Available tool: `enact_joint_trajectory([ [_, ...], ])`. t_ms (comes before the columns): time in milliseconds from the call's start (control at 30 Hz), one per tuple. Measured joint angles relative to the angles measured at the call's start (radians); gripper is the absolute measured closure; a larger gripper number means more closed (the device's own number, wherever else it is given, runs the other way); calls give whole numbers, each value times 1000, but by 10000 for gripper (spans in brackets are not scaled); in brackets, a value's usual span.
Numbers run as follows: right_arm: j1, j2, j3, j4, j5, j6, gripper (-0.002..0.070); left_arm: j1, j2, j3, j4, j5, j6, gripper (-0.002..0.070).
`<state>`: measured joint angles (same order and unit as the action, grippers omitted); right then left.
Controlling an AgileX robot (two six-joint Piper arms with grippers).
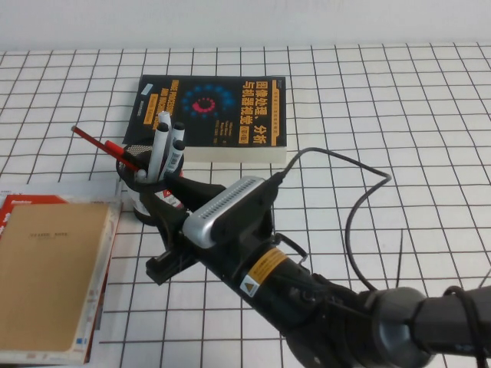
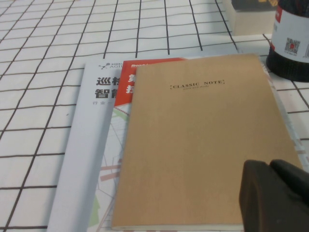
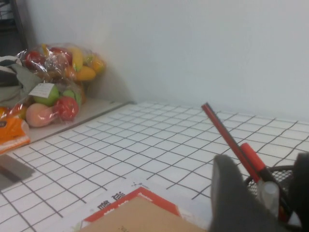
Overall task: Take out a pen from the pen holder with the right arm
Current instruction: 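Take a marker out of the pen holder and lay it on the table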
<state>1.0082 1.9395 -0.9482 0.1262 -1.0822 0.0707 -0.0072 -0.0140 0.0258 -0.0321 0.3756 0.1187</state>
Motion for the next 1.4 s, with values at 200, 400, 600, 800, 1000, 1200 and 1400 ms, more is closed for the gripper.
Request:
enact_joint_trajectory([
  [200,0,91,-108,-4,58,5,379,0,0,0,0,0,0,679],
  [400,-25,158,-174,10,74,5,264,0,0,0,0,0,0,679],
  [600,-42,219,-240,30,83,5,252,0,0,0,0,0,0,679],
  [800,-43,257,-296,30,116,5,251,0,0,0,0,0,0,679],
  [1000,-60,278,-359,28,144,5,252,0,0,0,0,0,0,679],
  [1200,-78,329,-446,26,175,5,265,0,0,0,0,0,0,679],
  [1400,-80,348,-488,26,188,3,269,0,0,0,0,0,0,679],
])
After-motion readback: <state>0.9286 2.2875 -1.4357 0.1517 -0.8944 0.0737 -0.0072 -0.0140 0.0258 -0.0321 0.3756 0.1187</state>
